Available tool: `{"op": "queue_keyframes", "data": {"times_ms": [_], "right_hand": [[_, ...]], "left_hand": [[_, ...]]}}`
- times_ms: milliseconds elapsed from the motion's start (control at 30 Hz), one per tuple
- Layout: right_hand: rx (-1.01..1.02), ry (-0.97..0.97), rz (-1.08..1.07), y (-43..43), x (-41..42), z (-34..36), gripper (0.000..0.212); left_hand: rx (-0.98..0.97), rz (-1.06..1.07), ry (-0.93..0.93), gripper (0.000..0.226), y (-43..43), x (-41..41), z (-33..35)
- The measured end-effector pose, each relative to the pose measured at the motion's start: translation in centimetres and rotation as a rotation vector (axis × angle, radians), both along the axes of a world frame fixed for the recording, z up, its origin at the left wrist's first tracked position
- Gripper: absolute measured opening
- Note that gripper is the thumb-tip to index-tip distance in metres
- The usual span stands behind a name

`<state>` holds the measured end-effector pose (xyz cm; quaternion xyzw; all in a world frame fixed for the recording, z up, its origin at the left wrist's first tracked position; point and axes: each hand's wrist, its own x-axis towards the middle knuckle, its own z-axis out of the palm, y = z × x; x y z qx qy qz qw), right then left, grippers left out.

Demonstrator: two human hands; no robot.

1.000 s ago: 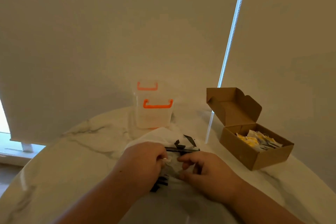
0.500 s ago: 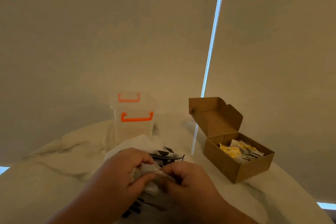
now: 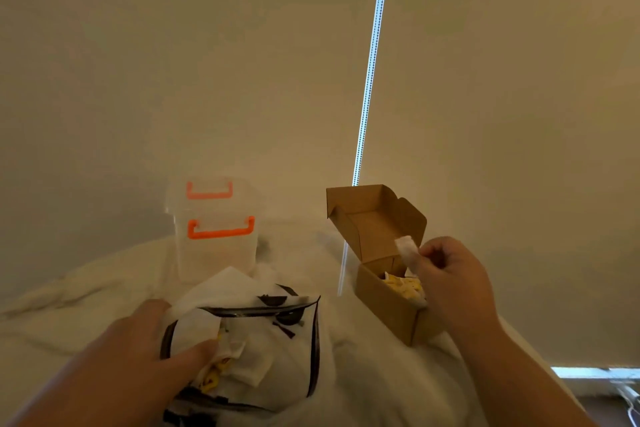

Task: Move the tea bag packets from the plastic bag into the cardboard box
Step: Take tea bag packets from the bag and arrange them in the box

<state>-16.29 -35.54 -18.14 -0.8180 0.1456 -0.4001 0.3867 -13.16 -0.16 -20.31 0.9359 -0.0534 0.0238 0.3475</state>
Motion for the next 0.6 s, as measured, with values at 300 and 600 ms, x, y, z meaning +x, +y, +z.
{"op": "queue_keyframes", "data": {"times_ms": [300,600], "right_hand": [[-0.112,0.373,-0.242,-3.5,2.1,-2.6,0.011],[-0.288,0.198,-0.075,-0.5,1.0,-0.7,0.015]], "left_hand": [[-0.059,-0.253,-0.006,0.051,-1.9,0.7,-2.0],[-0.301,-0.201,-0.279,0.043,-3.0,0.4,-2.0]]}}
